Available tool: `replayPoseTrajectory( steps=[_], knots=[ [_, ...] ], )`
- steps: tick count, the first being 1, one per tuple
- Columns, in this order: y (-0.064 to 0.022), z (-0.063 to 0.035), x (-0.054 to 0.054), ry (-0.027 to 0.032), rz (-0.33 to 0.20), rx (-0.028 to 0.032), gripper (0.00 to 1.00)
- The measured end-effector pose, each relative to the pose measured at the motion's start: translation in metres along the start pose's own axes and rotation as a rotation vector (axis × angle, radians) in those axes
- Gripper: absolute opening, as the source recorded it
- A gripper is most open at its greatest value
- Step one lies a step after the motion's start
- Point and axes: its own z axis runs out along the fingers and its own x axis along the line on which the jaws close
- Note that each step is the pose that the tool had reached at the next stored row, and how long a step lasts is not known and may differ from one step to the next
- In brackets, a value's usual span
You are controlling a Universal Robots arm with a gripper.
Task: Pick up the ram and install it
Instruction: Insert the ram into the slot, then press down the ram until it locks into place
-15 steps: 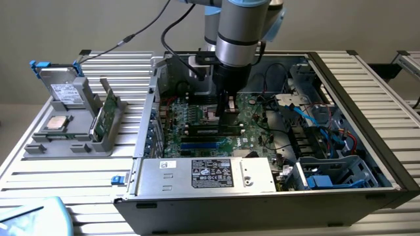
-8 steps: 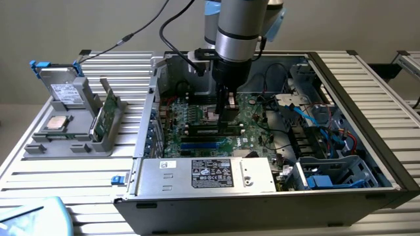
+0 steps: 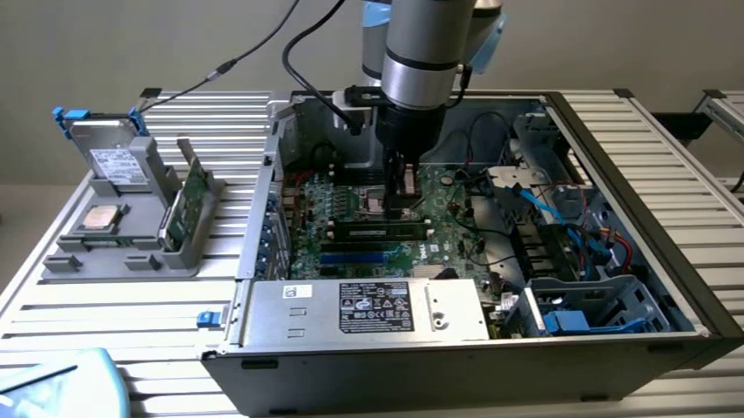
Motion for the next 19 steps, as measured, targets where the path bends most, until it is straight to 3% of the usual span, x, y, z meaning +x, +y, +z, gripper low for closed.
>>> replayPoseTrajectory(
  steps=[1, 3, 5, 19],
  knots=[
    [0.0, 0.0, 0.0, 0.0, 0.0, 0.0, 0.25],
    [0.0, 0.0, 0.0, 0.0, 0.0, 0.0, 0.13],
    [0.0, 0.0, 0.0, 0.0, 0.0, 0.0, 0.11],
    [0.0, 0.0, 0.0, 0.0, 0.0, 0.0, 0.11]
  ],
)
